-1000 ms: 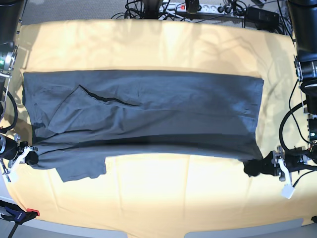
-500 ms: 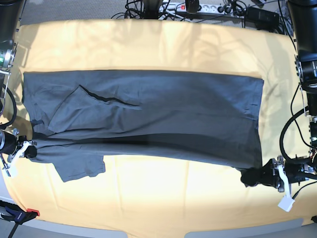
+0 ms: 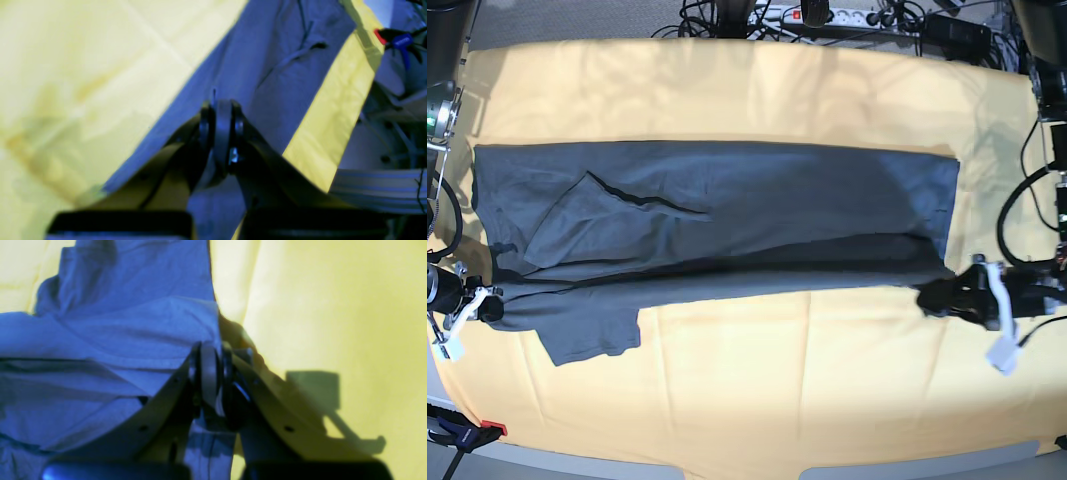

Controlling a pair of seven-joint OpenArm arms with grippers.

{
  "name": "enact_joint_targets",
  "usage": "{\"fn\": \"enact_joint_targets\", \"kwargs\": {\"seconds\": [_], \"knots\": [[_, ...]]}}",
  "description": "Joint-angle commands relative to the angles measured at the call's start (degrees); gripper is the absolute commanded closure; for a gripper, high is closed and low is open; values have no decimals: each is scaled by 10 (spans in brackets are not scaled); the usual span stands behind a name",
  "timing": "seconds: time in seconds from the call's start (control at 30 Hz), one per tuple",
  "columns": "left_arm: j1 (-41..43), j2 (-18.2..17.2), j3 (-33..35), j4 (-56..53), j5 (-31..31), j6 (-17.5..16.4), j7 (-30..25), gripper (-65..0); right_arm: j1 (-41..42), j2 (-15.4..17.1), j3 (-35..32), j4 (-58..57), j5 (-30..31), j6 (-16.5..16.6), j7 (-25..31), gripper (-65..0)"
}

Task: Fold the T-shirt properly
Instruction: 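Lay the folded hem down and pull it taut with both grippers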

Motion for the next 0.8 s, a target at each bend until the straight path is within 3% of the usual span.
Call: {"fn": "enact_joint_targets", "kwargs": {"seconds": [0.0, 0.2, 0.57, 0.77], "knots": [[-10, -20, -24, 9, -14, -3, -6, 0, 19, 14, 3, 9, 9, 1, 15, 0], [21, -42, -98, 8, -14, -3, -6, 0, 19, 14, 3, 9, 8, 1, 14, 0], [105, -28, -100, 8, -14, 2, -6, 0, 9, 14, 3, 9, 6, 1, -5, 0], [124, -15, -100, 9, -14, 14, -6, 0, 6, 15, 3, 9, 7, 1, -50, 0]]}}
